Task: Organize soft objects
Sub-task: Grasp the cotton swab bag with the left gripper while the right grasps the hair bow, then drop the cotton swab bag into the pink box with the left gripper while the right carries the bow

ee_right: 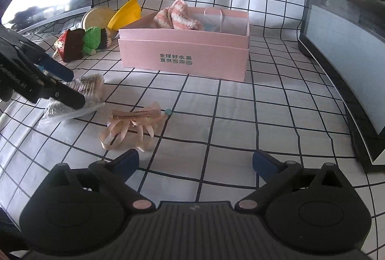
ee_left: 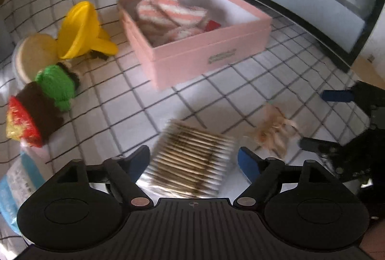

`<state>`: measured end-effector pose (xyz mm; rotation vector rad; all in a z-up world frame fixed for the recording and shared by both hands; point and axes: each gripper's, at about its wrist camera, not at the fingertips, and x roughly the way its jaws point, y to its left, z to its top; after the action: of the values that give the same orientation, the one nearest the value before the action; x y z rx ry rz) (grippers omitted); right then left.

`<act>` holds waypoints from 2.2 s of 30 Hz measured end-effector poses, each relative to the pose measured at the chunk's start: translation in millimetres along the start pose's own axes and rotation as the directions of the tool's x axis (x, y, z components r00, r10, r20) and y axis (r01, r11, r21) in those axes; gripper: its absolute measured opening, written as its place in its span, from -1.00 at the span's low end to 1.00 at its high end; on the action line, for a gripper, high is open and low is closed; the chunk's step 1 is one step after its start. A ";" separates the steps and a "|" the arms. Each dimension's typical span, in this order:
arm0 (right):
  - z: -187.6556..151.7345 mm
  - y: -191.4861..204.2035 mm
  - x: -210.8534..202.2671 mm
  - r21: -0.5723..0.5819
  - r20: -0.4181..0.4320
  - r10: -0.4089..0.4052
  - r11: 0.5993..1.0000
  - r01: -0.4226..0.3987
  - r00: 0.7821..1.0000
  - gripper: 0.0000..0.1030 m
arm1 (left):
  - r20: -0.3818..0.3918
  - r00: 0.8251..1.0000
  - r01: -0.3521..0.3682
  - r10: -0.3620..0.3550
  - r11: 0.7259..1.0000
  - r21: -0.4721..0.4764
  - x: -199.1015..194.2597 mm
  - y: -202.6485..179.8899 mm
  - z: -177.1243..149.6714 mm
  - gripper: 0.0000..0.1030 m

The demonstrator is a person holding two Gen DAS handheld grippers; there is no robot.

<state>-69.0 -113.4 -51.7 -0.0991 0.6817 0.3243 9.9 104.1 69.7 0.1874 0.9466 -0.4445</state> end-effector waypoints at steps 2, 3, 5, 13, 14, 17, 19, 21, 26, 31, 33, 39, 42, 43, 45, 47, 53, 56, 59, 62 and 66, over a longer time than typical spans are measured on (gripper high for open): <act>-0.3 -0.5 0.0 -0.001 0.001 0.004 1.000 -0.004 1.000 0.98 | -0.014 0.999 -0.038 0.037 0.999 -0.011 3.8 5.5 -1.0 0.71; -0.7 -0.3 -0.1 0.000 0.000 0.004 1.000 -0.004 1.000 1.00 | -0.014 0.999 -0.040 0.040 0.999 -0.026 5.2 9.5 -2.1 0.72; -0.8 0.1 0.0 0.003 -0.005 0.002 1.000 -0.002 1.000 1.00 | -0.025 1.000 -0.014 0.012 0.997 -0.070 8.6 18.0 -2.3 0.73; 5.4 -1.8 3.7 -0.012 -0.049 0.013 1.000 -0.014 0.999 1.00 | -0.042 0.999 0.007 -0.013 0.989 -0.148 16.9 21.1 -4.2 0.74; 5.4 -1.8 3.9 -0.016 -0.048 0.015 1.000 -0.015 0.999 1.00 | -0.040 0.999 0.003 -0.010 0.989 -0.149 16.8 19.9 -4.9 0.74; 4.1 -2.5 3.9 -0.016 -0.041 0.016 1.000 -0.016 0.999 1.00 | -0.027 1.000 -0.007 0.003 0.988 -0.156 15.7 17.6 -8.3 0.71; 5.3 -2.2 4.4 -0.020 -0.048 0.015 1.000 -0.016 0.999 1.00 | -0.023 1.000 -0.013 0.009 0.985 -0.171 13.7 16.6 -11.1 0.66; 9.4 -1.8 4.4 -0.027 -0.065 0.028 0.999 -0.030 0.997 0.90 | -0.023 1.000 -0.013 0.009 0.979 -0.205 9.6 16.5 -14.4 0.62; 24.7 5.0 -2.7 -0.036 -0.049 0.097 0.994 -0.099 0.994 0.86 | -0.023 0.999 -0.029 0.024 0.958 -0.286 -5.3 10.0 -34.3 0.61; 34.8 25.7 -0.1 -0.094 -0.032 0.145 0.985 -0.148 0.989 0.82 | -0.010 0.998 -0.069 0.070 0.935 -0.348 -20.1 5.5 -57.8 0.61; 38.1 31.3 4.4 -0.102 -0.035 0.153 0.982 -0.156 0.988 0.75 | -0.008 0.997 -0.077 0.079 0.930 -0.360 -23.2 3.2 -62.7 0.61; 49.0 36.1 31.1 -0.052 -0.052 0.141 0.988 -0.143 0.989 0.57 | 0.003 0.997 -0.074 0.081 0.930 -0.360 -28.2 -3.0 -71.0 0.61; 49.4 40.8 36.6 -0.080 -0.073 0.113 0.990 -0.119 0.991 0.20 | 0.007 0.997 -0.072 0.080 0.928 -0.365 -29.3 -5.1 -73.2 0.62; 49.3 44.8 34.9 -0.111 -0.076 0.111 0.987 -0.119 0.991 0.08 | 0.004 0.996 -0.078 0.085 0.929 -0.361 -29.8 -7.2 -73.9 0.62; 48.5 50.7 30.5 -0.163 -0.081 0.117 0.978 -0.129 0.990 -0.10 | 0.002 0.996 -0.084 0.090 0.934 -0.348 -30.3 -11.2 -75.2 0.64; 48.4 52.8 24.2 -0.183 -0.083 0.114 0.975 -0.128 0.990 -0.22 | 0.003 0.996 -0.088 0.094 0.940 -0.330 -29.8 -14.2 -76.1 0.65; 58.5 33.3 -10.2 -0.127 -0.017 0.100 0.987 -0.101 0.995 -0.23 | 0.009 0.993 -0.109 0.116 0.954 -0.281 -30.3 -18.7 -78.6 0.57; 63.4 15.9 -30.5 -0.096 0.019 0.068 0.993 -0.066 0.997 -0.23 | 0.006 0.994 -0.101 0.106 0.962 -0.255 -35.6 -21.0 -76.2 0.55; 65.8 -0.4 -49.0 -0.080 0.064 0.006 0.997 -0.001 0.998 -0.23 | 0.060 0.996 -0.046 0.062 0.971 -0.233 -56.1 -21.2 -63.5 0.54; 65.5 -16.4 -64.2 -0.044 0.102 -0.040 0.998 0.045 0.994 -0.23 | 0.156 0.988 0.026 0.008 0.976 -0.218 -85.1 -16.8 -29.7 0.54; 66.9 -30.7 -75.9 0.003 0.141 -0.076 0.997 0.077 0.987 -0.23 | 0.305 0.952 0.054 -0.002 0.986 -0.160 -112.3 -15.5 41.2 0.54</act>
<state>-74.0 -149.2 47.6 -0.1035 0.5356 0.2557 -22.9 108.0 185.7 -0.0473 0.6797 -0.4044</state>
